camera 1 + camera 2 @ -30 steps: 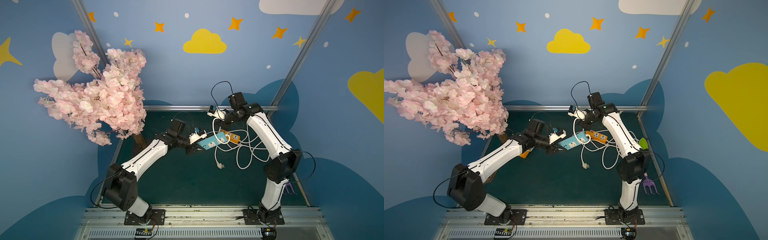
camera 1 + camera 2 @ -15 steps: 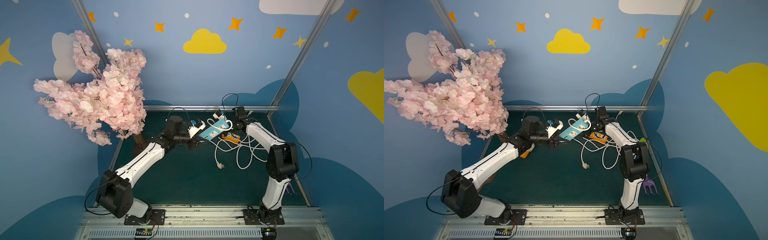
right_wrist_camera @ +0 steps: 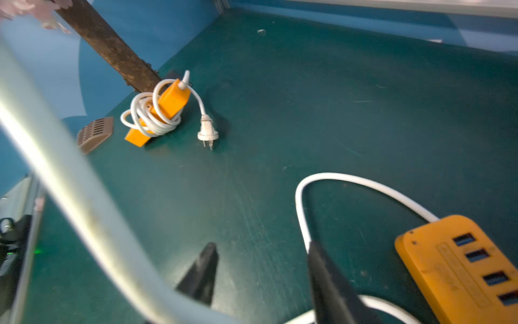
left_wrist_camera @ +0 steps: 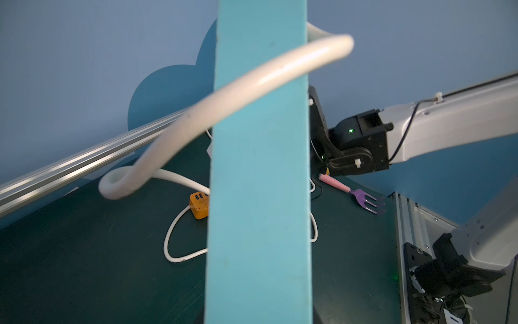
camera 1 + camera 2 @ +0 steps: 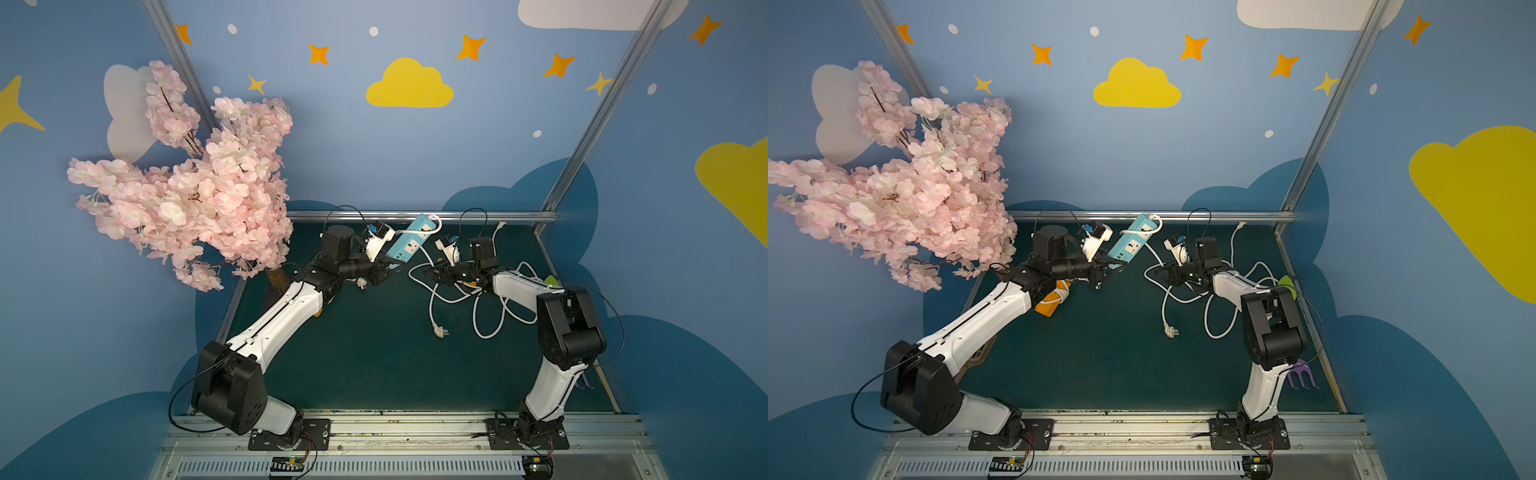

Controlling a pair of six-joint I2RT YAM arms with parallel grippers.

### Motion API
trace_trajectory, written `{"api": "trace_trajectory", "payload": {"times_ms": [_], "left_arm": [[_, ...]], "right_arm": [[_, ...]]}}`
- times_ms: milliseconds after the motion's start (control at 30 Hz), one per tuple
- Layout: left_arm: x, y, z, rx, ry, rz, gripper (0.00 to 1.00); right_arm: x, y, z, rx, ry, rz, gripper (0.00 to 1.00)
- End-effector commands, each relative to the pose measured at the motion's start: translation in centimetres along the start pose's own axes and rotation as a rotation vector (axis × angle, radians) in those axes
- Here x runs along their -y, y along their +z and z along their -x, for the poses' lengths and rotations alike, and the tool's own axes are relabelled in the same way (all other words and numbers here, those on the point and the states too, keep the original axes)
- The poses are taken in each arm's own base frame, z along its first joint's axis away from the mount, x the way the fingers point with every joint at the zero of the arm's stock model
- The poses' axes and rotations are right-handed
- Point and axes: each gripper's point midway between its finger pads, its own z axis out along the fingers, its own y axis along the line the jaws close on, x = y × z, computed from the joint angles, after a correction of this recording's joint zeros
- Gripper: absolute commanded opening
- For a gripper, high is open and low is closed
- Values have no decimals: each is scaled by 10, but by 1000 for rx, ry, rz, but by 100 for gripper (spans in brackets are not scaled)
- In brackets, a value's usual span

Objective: Wrap the cord around the power strip
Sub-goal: Wrap the power cord around the power strip.

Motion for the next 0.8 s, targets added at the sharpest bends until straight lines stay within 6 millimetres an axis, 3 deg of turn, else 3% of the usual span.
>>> {"api": "trace_trajectory", "payload": {"times_ms": [0,67,133,233,300,400,467,600,767], "left_arm": [[-13,-12,40,91,14,58,3],[-23,-13,41,76,2,83,2],[-36,-18,41,60,-10,123,2],[-69,-30,42,35,-41,250,2],[-99,-40,37,-14,-73,381,2],[-136,-43,9,-201,-40,545,2],[-152,-40,-21,-355,10,607,2],[-155,-34,-68,-541,44,610,3],[-125,-25,-109,-653,66,501,2]], "right_arm": [[4,0,13,74,-18,-71,26],[2,0,7,68,-30,-107,10],[3,-4,0,58,-33,-158,2],[0,-12,-9,39,-65,-253,0],[-13,-14,-18,-12,-169,-315,0],[-42,-17,-20,-91,-396,-409,0],[-60,-24,-11,-134,-549,-466,0],[-89,-42,19,-160,-715,-529,0],[-111,-69,74,-89,-884,-614,0]]}}
